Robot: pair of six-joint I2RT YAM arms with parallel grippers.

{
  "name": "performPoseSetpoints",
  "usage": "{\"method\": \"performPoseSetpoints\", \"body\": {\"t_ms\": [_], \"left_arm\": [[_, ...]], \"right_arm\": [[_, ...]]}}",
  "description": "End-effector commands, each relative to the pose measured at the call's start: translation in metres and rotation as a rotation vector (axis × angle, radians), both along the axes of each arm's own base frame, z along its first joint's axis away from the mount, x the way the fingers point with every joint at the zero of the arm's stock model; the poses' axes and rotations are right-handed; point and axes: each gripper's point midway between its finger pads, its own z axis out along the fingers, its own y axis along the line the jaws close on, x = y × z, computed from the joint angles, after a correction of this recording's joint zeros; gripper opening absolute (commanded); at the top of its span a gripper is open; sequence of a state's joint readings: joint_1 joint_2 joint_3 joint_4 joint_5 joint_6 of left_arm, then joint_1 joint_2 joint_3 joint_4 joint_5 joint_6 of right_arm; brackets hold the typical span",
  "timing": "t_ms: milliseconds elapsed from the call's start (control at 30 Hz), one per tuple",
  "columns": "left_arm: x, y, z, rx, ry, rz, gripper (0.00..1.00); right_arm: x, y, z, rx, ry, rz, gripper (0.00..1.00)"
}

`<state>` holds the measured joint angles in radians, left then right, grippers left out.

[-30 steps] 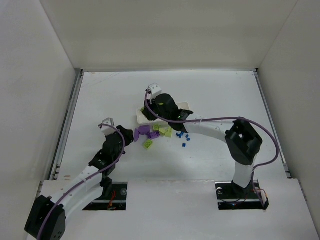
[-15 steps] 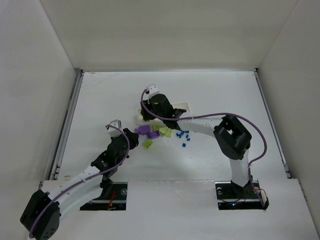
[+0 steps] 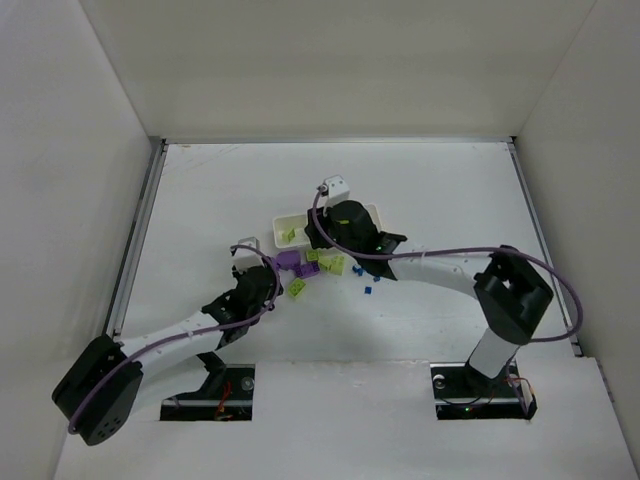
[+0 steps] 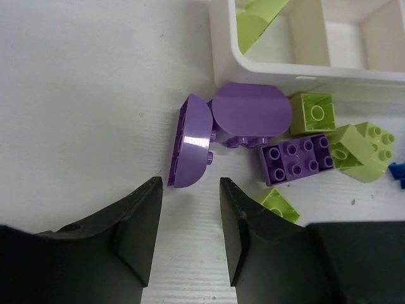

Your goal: Sort the legos into containers by color

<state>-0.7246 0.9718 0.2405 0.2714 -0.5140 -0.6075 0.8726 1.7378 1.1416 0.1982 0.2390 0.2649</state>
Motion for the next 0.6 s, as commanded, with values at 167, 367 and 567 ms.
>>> {"method": "performPoseSetpoints", "body": {"t_ms": [167, 367, 567], "left_arm": [[0.026, -0.004, 0.013, 0.070, -0.025, 0.027, 0.39], [0.035, -0.008, 0.005, 0.112, 0.008, 0.028, 0.35], [0.035, -0.006, 0.008, 0.123, 0.010, 0.036, 0.16]], "right_arm": [[-0.033, -0.035, 0.007, 0.064, -0.057, -0.047, 0.55], [-0.044, -0.051, 0.019, 0.083, -0.085, -0.049, 0.55], [-0.052, -0.063, 0.028, 0.148, -0.111, -0.060, 0.55]]}}
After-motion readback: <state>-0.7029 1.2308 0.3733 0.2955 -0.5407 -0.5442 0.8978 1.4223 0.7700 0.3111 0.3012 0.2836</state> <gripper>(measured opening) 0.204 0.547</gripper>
